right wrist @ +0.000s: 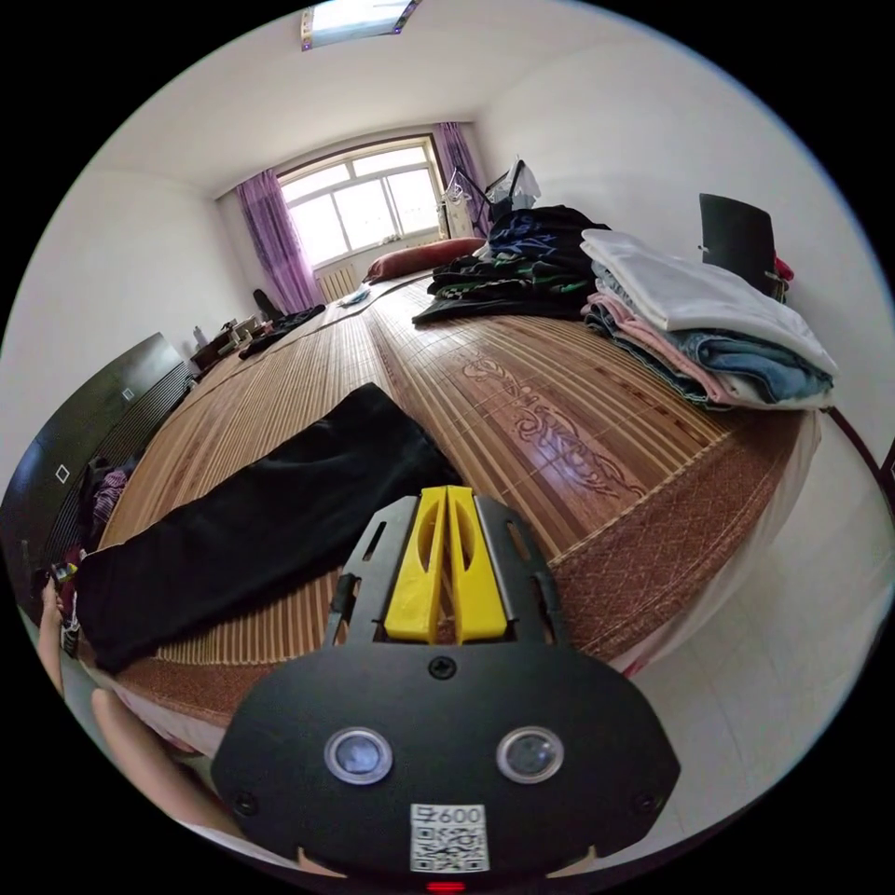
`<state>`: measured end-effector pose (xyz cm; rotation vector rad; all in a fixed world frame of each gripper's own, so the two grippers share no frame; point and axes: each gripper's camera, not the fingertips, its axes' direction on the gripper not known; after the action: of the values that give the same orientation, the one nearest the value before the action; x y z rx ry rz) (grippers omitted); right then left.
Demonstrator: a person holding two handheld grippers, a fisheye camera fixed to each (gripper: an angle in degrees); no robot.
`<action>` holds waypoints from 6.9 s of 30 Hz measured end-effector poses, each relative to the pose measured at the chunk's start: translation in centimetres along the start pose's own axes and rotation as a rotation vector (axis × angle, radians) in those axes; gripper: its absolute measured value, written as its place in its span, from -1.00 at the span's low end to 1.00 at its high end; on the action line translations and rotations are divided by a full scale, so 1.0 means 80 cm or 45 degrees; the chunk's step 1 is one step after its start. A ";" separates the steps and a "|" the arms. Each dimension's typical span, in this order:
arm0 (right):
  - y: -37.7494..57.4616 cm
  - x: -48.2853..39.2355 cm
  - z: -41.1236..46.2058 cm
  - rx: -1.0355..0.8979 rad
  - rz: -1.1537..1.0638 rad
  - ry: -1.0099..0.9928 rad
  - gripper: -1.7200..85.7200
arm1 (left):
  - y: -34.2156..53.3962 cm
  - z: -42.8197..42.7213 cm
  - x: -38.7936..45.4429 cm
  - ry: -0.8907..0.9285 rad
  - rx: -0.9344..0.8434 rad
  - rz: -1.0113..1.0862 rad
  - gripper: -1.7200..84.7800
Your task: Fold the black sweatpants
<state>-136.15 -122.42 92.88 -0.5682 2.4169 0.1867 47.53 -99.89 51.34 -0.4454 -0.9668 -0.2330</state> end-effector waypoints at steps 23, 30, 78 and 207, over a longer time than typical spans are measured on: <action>-0.068 0.151 -0.081 0.016 0.477 -0.525 -0.98 | 0.790 0.709 0.508 0.922 -0.303 1.558 -0.84; -0.081 0.145 -0.100 0.027 0.451 -0.506 -0.98 | 0.859 0.918 0.349 1.036 -0.330 1.342 -0.91; -0.123 -0.037 -0.054 0.001 0.062 -0.513 -0.98 | 0.695 1.712 0.077 1.032 -0.590 1.330 -0.94; 0.663 -0.249 1.029 -0.565 -1.480 -0.583 -0.98 | 0.890 -0.311 -0.180 0.464 0.195 0.241 -0.92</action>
<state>-99.72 -45.72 40.16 -1.7806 1.3040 0.2944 85.35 -48.43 8.67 -0.3361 -0.5764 -0.0637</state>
